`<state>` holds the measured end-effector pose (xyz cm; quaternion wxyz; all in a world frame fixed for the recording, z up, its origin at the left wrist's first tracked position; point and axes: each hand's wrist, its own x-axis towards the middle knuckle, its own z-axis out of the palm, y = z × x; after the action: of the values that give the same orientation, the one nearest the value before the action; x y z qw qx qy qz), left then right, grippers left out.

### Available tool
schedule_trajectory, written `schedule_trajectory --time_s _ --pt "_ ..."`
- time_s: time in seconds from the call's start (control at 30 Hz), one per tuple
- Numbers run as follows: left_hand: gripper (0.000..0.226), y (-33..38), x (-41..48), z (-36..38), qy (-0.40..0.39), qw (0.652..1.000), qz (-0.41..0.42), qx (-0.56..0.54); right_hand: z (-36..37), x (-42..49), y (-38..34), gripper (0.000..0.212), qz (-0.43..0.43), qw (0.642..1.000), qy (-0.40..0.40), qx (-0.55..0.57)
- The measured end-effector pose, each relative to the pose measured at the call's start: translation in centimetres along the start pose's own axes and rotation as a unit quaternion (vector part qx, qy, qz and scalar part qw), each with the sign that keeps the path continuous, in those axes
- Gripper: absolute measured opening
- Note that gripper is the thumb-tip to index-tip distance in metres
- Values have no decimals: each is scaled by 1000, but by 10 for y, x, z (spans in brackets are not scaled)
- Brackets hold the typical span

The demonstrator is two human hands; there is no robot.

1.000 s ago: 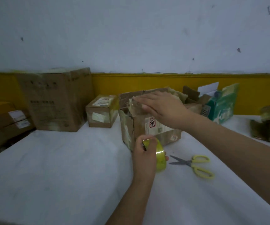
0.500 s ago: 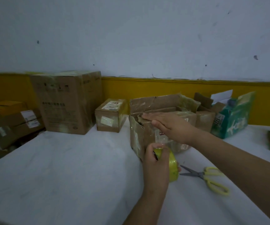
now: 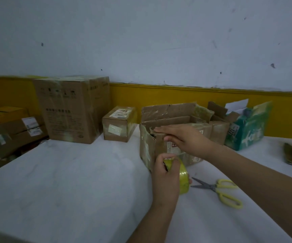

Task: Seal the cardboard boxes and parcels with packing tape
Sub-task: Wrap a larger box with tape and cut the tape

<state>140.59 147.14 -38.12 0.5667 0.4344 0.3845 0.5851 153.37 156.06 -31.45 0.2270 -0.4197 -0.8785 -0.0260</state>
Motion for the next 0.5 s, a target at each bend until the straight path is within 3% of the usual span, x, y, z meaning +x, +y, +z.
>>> schedule_trajectory --time_s 0.13,0.3,0.4,0.5 --pt "2 -3 1 -1 6 1000 1 9 -11 -2 -8 43 31 999 -11 23" --pt "10 -4 0 -2 -9 1000 -16 -2 -21 -28 -37 41 72 988 128 56" --pt "12 2 -5 0 -39 999 -33 -3 -17 -51 -45 38 156 982 69 83" --pt "12 4 -10 0 -75 996 -25 33 -4 -66 -46 19 208 975 41 59"
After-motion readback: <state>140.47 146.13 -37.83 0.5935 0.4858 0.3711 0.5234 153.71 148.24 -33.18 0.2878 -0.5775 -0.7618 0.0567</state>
